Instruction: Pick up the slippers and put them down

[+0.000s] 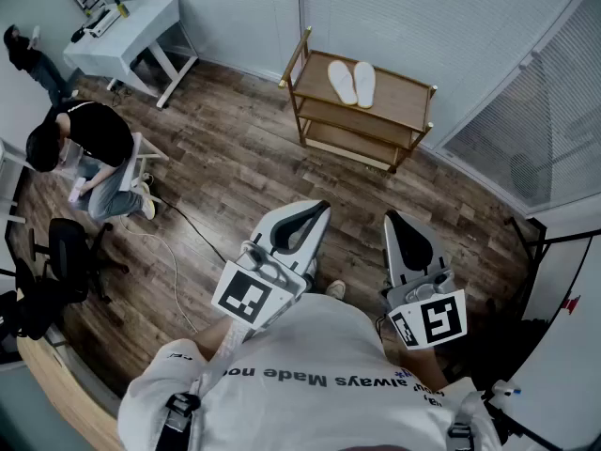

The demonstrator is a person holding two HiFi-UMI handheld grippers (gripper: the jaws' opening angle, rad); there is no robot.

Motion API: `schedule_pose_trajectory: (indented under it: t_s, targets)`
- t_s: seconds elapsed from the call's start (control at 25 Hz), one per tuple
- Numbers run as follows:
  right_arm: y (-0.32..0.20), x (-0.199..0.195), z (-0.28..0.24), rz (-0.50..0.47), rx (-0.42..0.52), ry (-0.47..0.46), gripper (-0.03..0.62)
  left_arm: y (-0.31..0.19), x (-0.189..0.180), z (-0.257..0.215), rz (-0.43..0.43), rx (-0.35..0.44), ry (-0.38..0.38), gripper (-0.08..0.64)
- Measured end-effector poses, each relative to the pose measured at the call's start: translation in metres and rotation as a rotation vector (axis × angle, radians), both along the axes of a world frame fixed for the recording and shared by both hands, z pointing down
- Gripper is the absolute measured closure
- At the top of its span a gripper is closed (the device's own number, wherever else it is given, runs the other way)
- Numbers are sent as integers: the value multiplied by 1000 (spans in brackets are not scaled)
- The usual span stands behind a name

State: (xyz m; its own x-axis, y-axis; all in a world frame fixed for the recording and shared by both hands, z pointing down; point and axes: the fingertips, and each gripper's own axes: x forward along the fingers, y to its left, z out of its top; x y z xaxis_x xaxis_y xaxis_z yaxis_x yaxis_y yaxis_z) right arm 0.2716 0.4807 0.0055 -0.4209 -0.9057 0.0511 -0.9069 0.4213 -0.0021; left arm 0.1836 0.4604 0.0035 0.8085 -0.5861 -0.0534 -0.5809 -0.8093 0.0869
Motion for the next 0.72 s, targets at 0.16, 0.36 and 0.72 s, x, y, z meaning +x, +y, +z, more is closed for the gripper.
schedule_pose_trajectory:
  t_s: [0.16,0.36,0.72]
  targets:
    - [-8,-6,2,1,-4,5,577,-9,-7,3,-3,-6,4,549]
    - [-29,-19,3,-1,-3,-22,574,-30,-24,7,-10,-19,3,548]
    - [-64,-34,17,30,-16,-6,574,-64,-38,27,20,-46,-5,548]
